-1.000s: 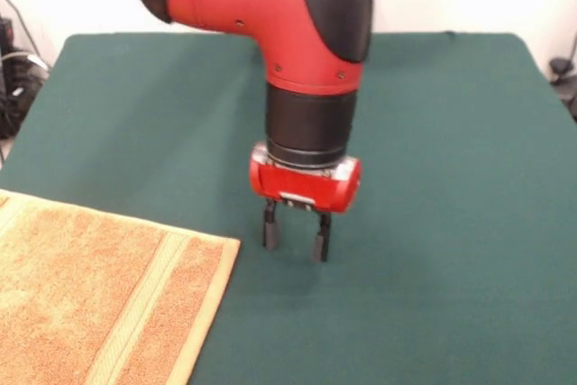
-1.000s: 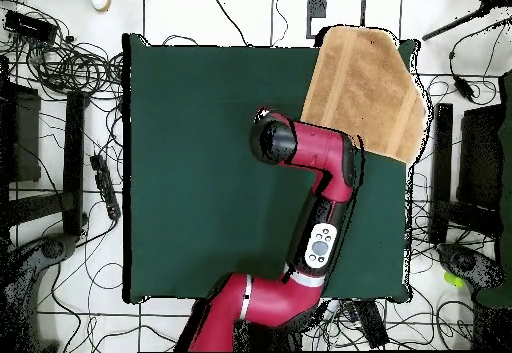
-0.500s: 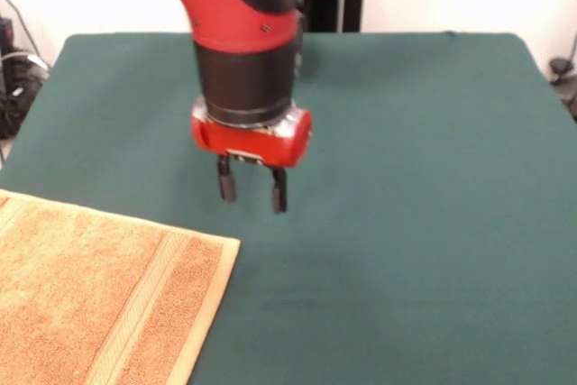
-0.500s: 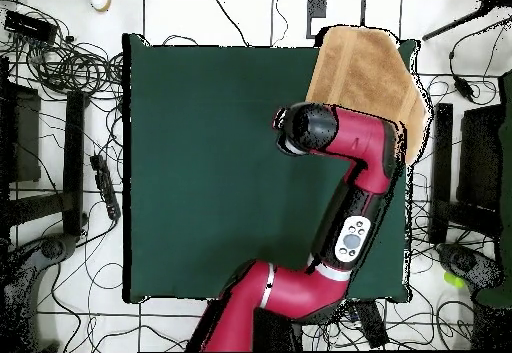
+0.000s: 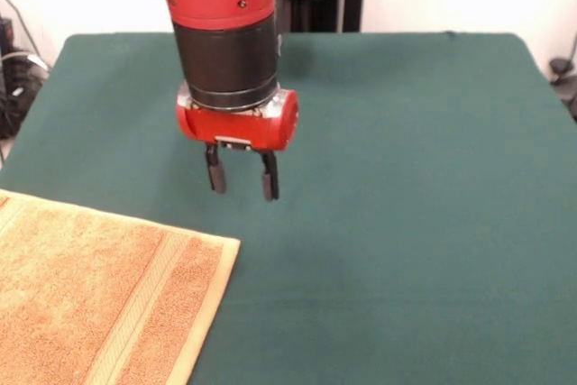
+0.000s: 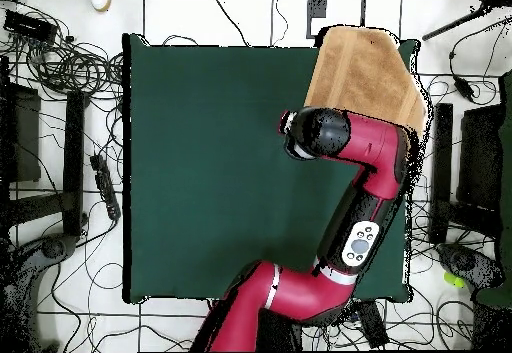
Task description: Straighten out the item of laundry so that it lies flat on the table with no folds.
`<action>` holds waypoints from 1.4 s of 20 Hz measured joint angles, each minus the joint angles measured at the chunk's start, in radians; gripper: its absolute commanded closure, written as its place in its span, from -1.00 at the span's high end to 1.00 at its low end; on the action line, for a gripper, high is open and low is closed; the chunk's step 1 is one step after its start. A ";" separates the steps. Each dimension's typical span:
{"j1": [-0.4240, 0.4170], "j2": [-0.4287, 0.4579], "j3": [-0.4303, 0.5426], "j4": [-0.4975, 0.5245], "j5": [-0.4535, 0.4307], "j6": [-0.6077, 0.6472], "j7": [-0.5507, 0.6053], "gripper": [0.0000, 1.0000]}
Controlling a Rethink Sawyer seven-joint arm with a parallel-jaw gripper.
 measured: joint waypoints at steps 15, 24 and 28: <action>0.047 0.159 0.006 -0.053 0.028 -0.060 0.000 1.00; 0.022 0.046 -0.011 0.109 0.165 -0.129 -0.016 1.00; -0.002 -0.004 -0.011 0.209 0.291 -0.315 -0.109 1.00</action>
